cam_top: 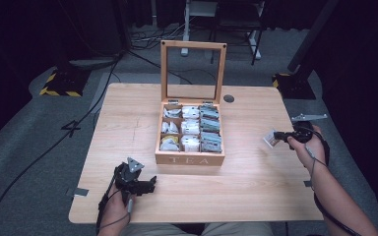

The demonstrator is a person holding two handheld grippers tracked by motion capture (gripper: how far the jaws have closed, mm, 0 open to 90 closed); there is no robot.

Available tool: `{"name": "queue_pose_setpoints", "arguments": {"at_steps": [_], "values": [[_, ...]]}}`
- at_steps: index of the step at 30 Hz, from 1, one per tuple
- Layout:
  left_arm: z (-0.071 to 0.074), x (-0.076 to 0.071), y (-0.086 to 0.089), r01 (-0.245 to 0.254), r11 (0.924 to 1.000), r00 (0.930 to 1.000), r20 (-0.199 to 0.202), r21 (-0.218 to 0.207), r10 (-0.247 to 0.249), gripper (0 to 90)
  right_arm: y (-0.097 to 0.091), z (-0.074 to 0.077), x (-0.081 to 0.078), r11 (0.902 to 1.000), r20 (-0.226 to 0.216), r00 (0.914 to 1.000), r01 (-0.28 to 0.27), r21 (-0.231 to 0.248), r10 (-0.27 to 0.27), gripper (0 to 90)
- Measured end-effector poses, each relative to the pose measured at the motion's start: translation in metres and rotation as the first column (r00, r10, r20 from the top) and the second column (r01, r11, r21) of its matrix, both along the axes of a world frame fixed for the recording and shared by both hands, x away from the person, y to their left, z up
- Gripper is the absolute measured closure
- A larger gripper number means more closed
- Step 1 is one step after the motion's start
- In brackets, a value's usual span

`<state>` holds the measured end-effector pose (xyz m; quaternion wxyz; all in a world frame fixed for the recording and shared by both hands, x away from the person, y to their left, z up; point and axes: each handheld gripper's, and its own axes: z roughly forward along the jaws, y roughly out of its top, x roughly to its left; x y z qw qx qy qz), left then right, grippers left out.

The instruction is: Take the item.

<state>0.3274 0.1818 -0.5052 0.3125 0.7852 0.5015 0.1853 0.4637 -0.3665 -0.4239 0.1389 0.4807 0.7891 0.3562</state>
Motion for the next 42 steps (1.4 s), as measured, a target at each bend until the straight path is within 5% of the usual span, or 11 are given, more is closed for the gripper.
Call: {"name": "queue_pose_setpoints", "arguments": {"at_steps": [13, 17, 25, 34, 42], "values": [[0.0, 0.0, 0.0, 0.0, 1.0, 1.0, 0.0, 0.0, 0.0, 5.7, 0.001, -0.017, -0.002, 0.9999, -0.077, 0.9969, -0.011, -0.004, 0.011, 89.3], [0.0, 0.0, 0.0, 0.0, 1.0, 1.0, 0.0, 0.0, 0.0, 5.7, 0.0, -0.019, 0.0, 1.0, -0.093, 0.9957, -0.001, 0.009, 0.002, 77.8], [0.0, 0.0, -0.001, 0.007, 1.0, 1.0, -0.007, -0.002, -0.007, 4.2, -0.003, -0.02, 0.003, 0.9999, 0.001, 1.0, 0.008, -0.008, -0.008, 47.7], [0.0, 0.0, -0.001, 0.009, 1.0, 0.9999, -0.009, -0.004, -0.009, 3.9, -0.008, -0.009, -0.005, 0.9996, 0.084, 0.9965, 0.001, 0.027, -0.003, 44.6], [0.0, 0.0, -0.001, 0.009, 1.0, 0.9999, -0.008, -0.003, -0.009, 3.9, 0.0, 0.009, -0.04, 0.9925, 0.154, 0.9854, -0.088, 0.085, 0.074, 42.9]]}}
